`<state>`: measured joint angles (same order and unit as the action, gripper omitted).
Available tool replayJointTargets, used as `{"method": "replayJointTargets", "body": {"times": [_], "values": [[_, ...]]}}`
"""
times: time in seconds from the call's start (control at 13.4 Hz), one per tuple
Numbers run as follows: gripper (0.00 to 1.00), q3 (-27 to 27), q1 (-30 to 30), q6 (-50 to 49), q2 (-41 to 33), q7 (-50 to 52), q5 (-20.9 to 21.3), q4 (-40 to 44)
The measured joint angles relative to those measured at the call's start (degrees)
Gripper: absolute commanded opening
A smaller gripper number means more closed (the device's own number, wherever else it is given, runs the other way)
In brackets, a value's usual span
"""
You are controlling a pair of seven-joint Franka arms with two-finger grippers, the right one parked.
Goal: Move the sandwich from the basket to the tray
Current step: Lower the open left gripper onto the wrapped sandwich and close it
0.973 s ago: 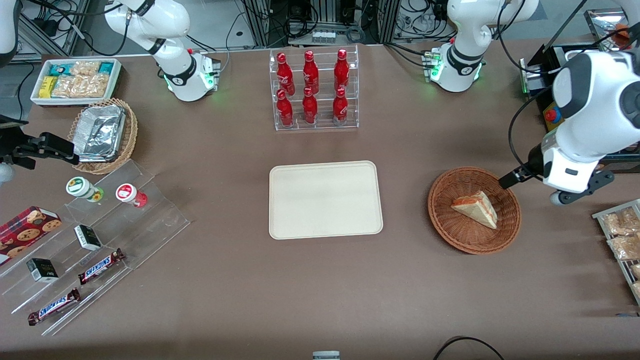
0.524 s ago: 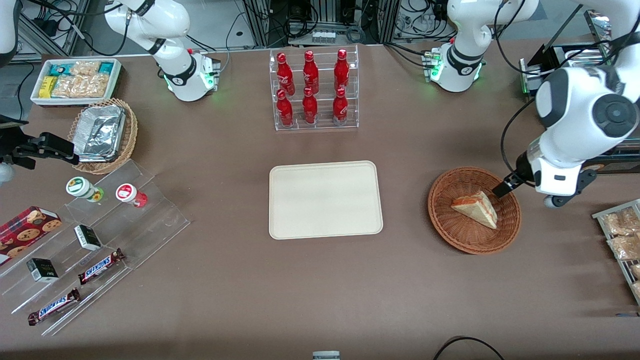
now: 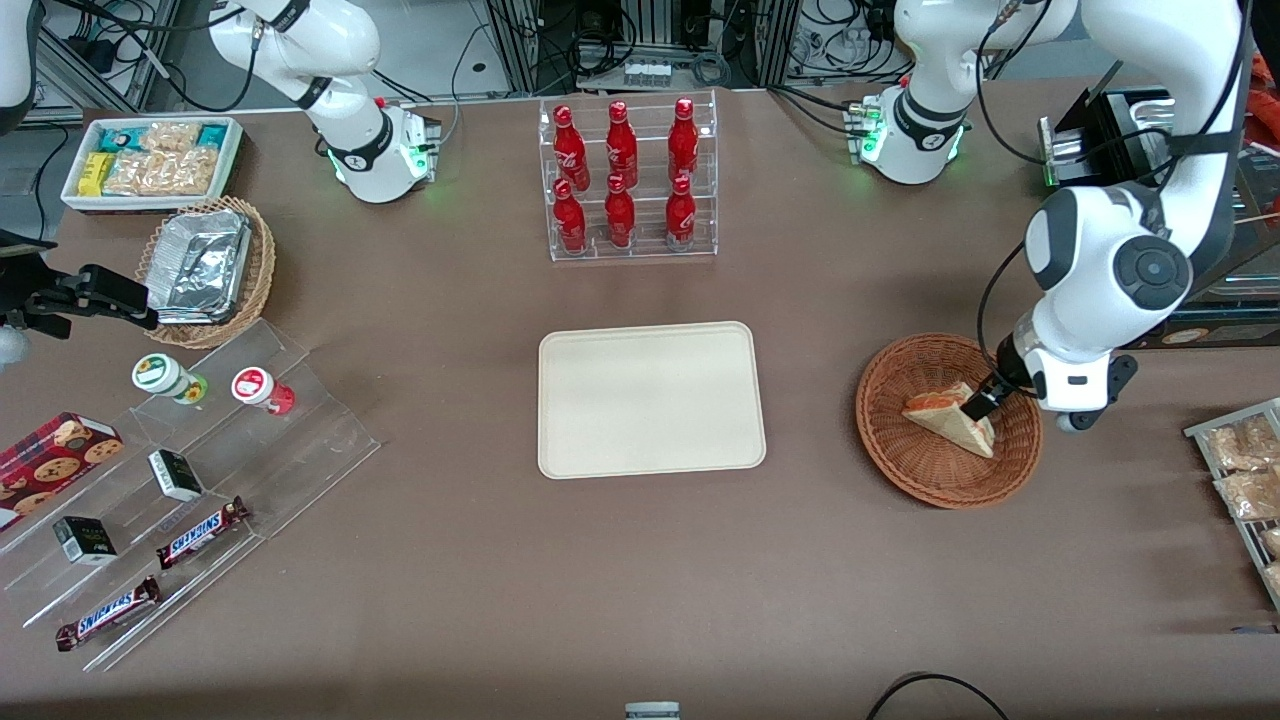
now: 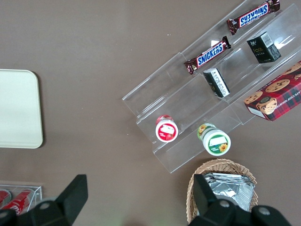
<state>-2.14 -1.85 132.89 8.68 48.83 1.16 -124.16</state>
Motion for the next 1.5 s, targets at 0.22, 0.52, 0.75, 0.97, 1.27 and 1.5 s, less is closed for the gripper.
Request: {"method": "replayJointTargets", "body": {"times": [0.22,0.52,0.75,0.97,1.27,1.5], "values": [[1.00,0.00,0.00,2.79,2.06,0.39,0.00,-0.24],[1.00,0.00,0.00,3.86,3.31,1.01,0.00,-0.24],[1.00,0.00,0.00,5.01,4.55,1.13,0.00,-0.27],[1.00,-0.06,-0.30,6.09,5.68,1.54,0.00,-0.29],[0.35,-0.11,-1.78,7.77,7.61,2.93,0.00,-0.46],[0.00,-0.10,-1.87,7.79,7.98,3.05,0.01,-0.49]]}}
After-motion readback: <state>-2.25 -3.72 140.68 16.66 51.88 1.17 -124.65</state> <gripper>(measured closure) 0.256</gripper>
